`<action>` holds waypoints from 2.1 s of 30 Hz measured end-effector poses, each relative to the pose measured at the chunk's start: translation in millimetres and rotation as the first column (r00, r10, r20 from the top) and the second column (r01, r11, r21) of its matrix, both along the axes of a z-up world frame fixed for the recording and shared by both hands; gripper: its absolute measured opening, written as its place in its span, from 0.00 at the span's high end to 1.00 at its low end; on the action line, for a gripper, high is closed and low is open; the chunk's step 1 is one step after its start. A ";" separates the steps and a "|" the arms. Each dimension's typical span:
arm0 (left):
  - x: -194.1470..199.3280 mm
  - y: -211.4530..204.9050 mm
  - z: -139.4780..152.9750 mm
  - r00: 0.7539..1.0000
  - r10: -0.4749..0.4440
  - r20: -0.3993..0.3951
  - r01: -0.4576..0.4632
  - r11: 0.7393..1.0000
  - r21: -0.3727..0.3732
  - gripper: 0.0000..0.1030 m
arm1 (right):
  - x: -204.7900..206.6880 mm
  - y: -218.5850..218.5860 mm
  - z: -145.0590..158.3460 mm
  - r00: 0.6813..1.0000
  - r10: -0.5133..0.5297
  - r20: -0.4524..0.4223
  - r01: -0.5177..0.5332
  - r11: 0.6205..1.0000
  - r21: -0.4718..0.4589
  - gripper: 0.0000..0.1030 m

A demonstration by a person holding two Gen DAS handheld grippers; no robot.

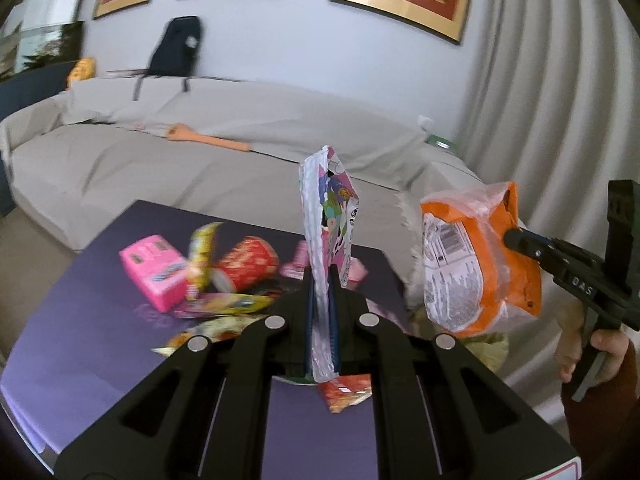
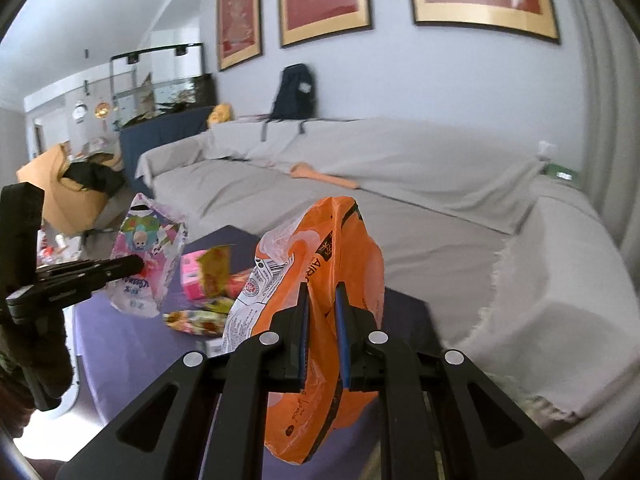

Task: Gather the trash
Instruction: 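Carry both held wrappers over the yellow-lined bin and open both tools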

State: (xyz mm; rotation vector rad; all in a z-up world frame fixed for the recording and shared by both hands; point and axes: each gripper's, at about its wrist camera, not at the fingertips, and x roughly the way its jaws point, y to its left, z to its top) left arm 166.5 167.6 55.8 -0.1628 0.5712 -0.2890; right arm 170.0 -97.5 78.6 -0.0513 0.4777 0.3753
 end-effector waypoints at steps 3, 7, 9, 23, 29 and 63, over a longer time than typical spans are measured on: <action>8.4 -37.1 -3.3 0.997 -0.071 -0.015 0.071 0.997 0.012 0.94 | -5.7 -31.1 -5.1 0.998 -0.063 0.006 0.063 0.998 -0.011 0.87; 20.4 -89.3 -14.5 0.983 -0.174 -0.052 0.175 0.984 0.023 0.94 | -11.3 -76.9 -17.2 0.985 -0.171 0.007 0.171 0.984 -0.040 0.87; 27.1 -119.1 -23.6 0.971 -0.228 -0.075 0.230 0.973 0.033 0.94 | -14.2 -98.8 -23.3 0.975 -0.222 0.005 0.222 0.974 -0.048 0.87; 88.9 -296.4 -115.2 0.819 -0.483 -0.309 0.491 0.869 -0.056 0.94 | -22.3 -223.5 -76.1 0.893 -0.447 -0.048 0.448 0.894 0.008 0.87; 100.7 -318.4 -145.0 0.802 -0.474 -0.364 0.492 0.869 -0.050 0.71 | -13.1 -228.3 -89.8 0.891 -0.450 -0.062 0.451 0.892 0.010 0.87; 43.2 -107.7 -96.5 0.990 -0.085 -0.110 0.093 0.993 0.076 0.48 | 43.0 -145.6 -225.4 0.852 -0.352 -0.388 0.361 0.931 -0.052 0.75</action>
